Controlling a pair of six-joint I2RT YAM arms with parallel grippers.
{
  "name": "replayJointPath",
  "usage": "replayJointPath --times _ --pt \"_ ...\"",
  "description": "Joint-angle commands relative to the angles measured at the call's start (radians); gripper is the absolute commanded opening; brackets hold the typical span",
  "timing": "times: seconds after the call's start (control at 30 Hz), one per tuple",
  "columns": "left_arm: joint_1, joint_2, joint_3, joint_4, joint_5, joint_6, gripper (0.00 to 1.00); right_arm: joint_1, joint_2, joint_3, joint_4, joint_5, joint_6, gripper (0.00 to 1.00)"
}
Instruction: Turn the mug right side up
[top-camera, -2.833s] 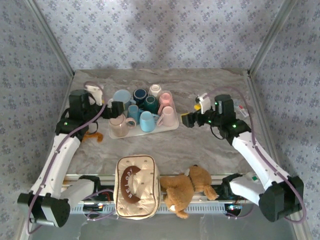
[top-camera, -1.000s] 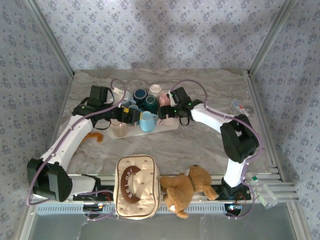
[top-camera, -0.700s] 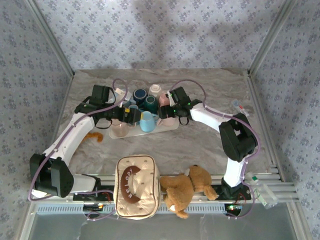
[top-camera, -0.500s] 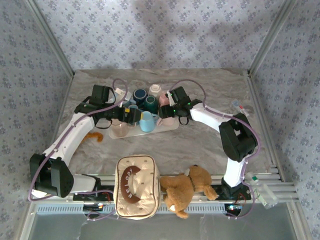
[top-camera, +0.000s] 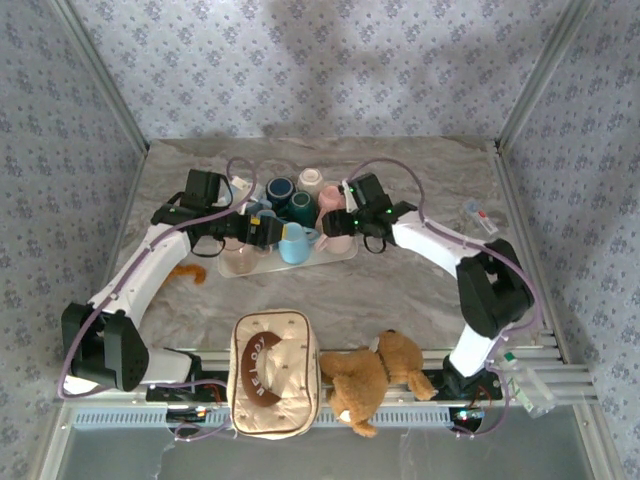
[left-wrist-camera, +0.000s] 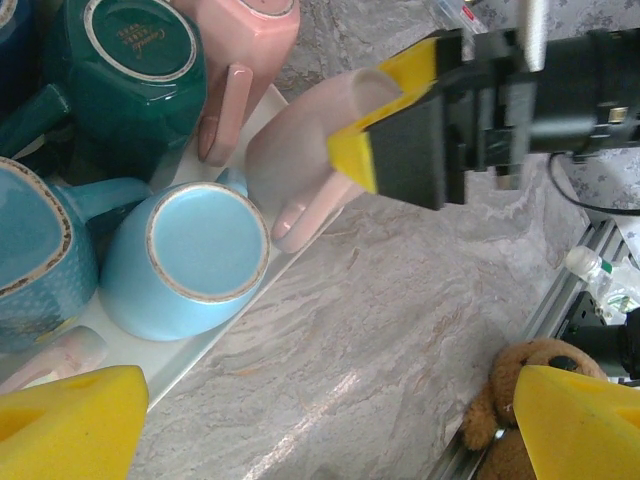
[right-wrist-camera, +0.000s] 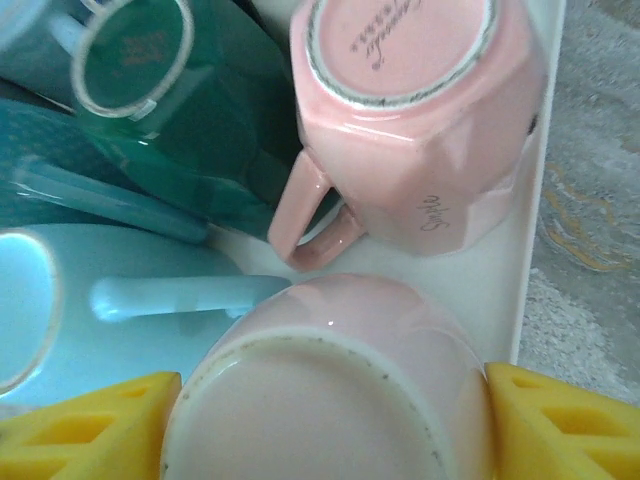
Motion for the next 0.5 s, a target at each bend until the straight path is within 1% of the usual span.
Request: replayJointPath --times 0.0,0.03,0.17,0.27,0.37,0.47 --pt "0.003 -0.004 0.034 -0.002 0.026 -0.004 0.94 -0.012 -0.109 0.002 0.03 -0.016 0.044 0.62" --pt "0.004 -0.006 0.033 0.004 0.032 -0.009 0.94 -0.015 -0.131 -0.035 0.027 -0.023 0.053 0.62" --pt "0.004 -0.018 0.022 0.041 0.081 -0.036 0.95 -0.031 -0.224 -0.057 0.011 -0.055 0.111 0.6" --pt "0.004 -0.046 -0.006 0.118 0.145 -0.075 0.94 -0.047 -0.306 -0.077 0.031 -0.09 0.171 0.6" --pt "0.0 -0.101 -0.069 0.277 0.179 -0.164 0.94 -0.079 -0.372 -0.092 0.096 -0.172 0.268 0.6" --pt "-0.036 -0.16 -0.156 0.471 0.138 -0.247 0.94 -0.096 -0.42 -0.093 0.17 -0.229 0.387 0.59"
